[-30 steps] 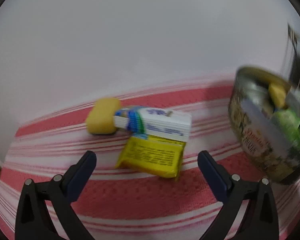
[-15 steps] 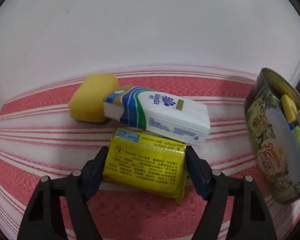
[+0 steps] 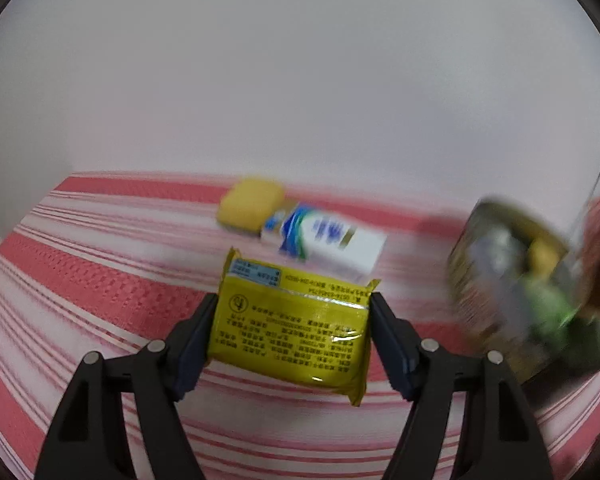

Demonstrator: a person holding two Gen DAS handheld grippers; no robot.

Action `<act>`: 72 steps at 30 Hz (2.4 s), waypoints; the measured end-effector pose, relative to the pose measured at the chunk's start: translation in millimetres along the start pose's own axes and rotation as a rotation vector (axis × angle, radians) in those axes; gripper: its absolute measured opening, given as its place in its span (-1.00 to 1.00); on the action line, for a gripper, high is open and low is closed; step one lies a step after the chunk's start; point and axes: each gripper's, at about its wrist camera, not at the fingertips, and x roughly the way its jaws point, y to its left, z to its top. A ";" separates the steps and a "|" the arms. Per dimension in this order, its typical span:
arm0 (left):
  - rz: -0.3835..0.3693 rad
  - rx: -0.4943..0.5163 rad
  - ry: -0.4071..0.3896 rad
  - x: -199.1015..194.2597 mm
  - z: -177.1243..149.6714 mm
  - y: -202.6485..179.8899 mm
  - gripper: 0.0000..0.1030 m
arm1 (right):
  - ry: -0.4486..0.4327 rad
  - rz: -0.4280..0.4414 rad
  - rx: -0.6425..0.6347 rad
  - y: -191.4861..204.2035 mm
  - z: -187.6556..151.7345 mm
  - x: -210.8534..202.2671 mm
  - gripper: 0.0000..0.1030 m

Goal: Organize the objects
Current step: 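Grasp the yellow packet with the left gripper while the right gripper holds the snack, then carry the yellow packet and beige snack over the tin, then open both grippers to drop the yellow packet and beige snack into the tin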

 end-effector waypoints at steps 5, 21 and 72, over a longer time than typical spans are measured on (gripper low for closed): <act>-0.028 -0.046 -0.138 -37.2 1.9 -21.9 0.42 | -0.024 -0.039 -0.069 -3.1 5.3 -2.0 -0.27; -0.215 0.096 -0.173 -27.7 16.0 -184.2 0.43 | -0.145 -0.311 0.008 -133.8 47.3 -61.0 -0.27; -0.152 0.320 -0.097 -12.2 -19.9 -234.0 0.93 | -0.058 -0.336 0.109 -180.1 28.7 -51.2 0.36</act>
